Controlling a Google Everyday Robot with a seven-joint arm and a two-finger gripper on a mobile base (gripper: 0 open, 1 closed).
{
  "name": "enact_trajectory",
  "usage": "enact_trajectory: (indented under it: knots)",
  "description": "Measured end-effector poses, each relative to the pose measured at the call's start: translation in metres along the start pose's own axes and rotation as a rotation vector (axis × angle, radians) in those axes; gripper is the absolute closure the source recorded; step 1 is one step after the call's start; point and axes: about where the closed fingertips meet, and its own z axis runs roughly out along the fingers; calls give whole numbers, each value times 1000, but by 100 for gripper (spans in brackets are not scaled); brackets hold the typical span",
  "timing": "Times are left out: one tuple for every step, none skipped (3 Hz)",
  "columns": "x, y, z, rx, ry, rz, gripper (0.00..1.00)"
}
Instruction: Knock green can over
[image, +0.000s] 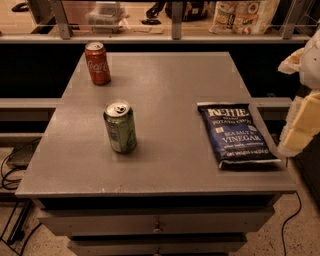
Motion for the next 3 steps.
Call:
enact_trajectory:
  knots:
    - [0, 0, 0, 0, 0, 0, 0]
    - [-8, -4, 5, -19, -72, -22, 0]
    - [-56, -5, 16, -70, -228, -120, 0]
